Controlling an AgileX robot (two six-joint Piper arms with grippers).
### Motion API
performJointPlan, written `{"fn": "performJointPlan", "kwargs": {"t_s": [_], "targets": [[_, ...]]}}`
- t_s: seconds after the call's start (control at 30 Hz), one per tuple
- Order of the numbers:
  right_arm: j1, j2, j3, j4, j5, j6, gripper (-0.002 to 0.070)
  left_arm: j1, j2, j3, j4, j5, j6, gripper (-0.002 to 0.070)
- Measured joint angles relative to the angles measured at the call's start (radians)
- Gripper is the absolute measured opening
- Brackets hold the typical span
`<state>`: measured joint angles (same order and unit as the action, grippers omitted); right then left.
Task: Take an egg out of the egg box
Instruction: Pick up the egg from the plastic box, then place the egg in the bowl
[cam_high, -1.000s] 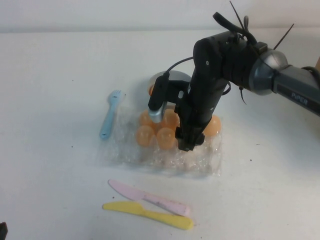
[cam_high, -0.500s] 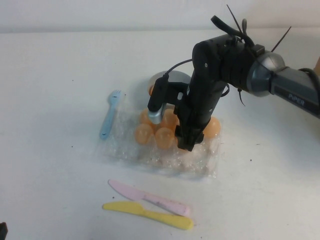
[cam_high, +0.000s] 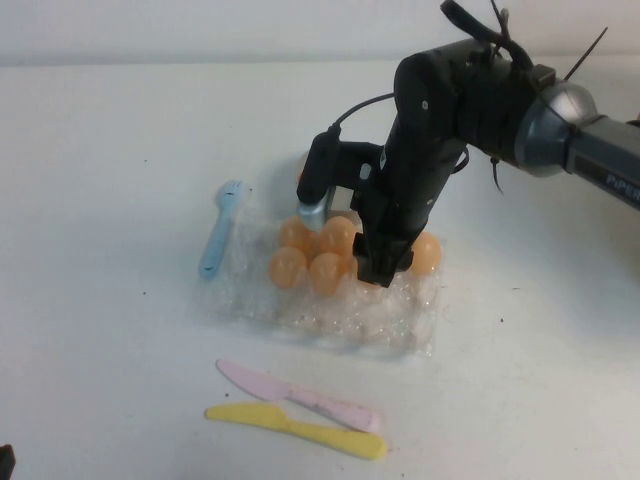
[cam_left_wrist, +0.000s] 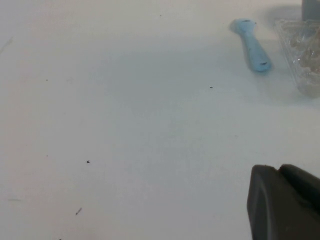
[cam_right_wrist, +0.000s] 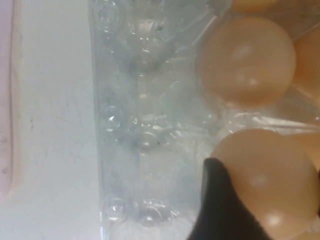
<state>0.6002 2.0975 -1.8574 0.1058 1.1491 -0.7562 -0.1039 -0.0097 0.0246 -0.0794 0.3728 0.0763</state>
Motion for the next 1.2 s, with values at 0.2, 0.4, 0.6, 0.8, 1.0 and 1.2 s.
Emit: {"fn": "performJointPlan", "kwargs": {"t_s": [0.2,0.4,0.6,0.8,1.0,1.2], "targets": [[0.0,-0.039,-0.002,-0.015,0.02,0.0,0.0335,0.0,0.0,0.0,0.0,0.0,0.0,-0.0003],[-0.002,-0.043,-0.083,-0.054,-0.016,0.051,0.0335,0.0,0.0,0.0,0.0,0.0,0.0,-0.0003],[-0.044,-0.047,-0.117,-0.06,-0.226,0.169,0.0335,0.0,0.0,0.0,0.0,0.0,0.0,-0.0003],[-0.092,0.014,-0.122,-0.026,-0.37,0.228,0.0335,0.0,0.0,0.0,0.0,0.0,0.0,-0.0003],[-0.114,0.146,-0.183,0.042,-0.379,0.235,0.0333,0.0,0.0,0.0,0.0,0.0,0.0,-0.0003],[-0.118,0.24,-0.282,0.085,-0.366,0.236,0.0341,0.0,0.0,0.0,0.0,0.0,0.0,-0.0003]]}}
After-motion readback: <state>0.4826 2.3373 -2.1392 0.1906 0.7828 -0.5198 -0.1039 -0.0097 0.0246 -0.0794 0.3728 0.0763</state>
